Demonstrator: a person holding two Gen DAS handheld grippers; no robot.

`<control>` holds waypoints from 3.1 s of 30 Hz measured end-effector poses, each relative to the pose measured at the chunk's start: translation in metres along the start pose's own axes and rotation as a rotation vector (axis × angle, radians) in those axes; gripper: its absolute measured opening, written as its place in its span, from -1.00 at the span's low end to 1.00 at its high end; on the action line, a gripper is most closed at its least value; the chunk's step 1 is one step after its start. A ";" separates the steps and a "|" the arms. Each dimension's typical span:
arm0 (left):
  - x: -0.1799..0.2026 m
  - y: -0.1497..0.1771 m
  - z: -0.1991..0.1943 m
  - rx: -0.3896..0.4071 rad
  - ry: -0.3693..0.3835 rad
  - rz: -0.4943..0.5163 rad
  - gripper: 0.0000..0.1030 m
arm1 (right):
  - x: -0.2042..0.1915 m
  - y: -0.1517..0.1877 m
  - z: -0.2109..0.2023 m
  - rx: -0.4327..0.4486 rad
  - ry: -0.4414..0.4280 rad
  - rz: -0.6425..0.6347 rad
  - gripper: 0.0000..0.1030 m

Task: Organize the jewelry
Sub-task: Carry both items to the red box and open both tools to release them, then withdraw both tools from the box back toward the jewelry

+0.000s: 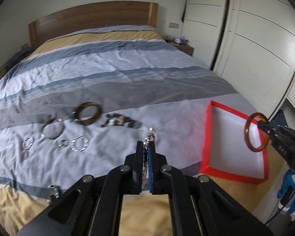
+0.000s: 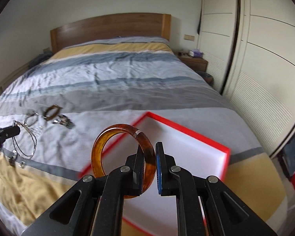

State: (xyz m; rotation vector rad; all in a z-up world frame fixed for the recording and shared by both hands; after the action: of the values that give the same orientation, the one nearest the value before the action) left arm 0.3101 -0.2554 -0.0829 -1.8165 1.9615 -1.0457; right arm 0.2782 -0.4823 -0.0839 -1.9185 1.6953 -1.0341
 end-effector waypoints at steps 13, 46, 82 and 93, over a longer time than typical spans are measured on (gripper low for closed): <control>0.143 0.051 0.100 -0.227 0.198 0.081 -0.93 | 0.073 0.040 0.075 -0.152 0.026 0.003 -0.80; 0.129 0.067 0.041 -0.195 0.250 0.094 -0.32 | 0.080 0.056 0.020 -0.181 0.057 0.023 -0.11; -0.218 0.074 -0.263 0.118 -0.134 -0.149 -0.24 | -0.207 0.003 -0.274 0.088 -0.157 -0.037 -0.06; -0.249 0.087 -0.204 0.082 -0.166 -0.201 -0.16 | -0.243 0.006 -0.224 0.077 -0.218 -0.078 -0.07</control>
State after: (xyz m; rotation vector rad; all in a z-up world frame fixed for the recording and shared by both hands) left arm 0.1596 0.0411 -0.0642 -2.0166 1.6449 -0.9811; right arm 0.1105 -0.2086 -0.0074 -1.9810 1.4510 -0.8677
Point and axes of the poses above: each gripper's, at about its wrist camera, not at the fingertips, and z roughly the way its jaws point, x to its right, y to its underside, the point moved 7 cm from there along z, roughly the way its jaws point, and after that the axes turned 15 degrees about -z, right-handed, at the moved point
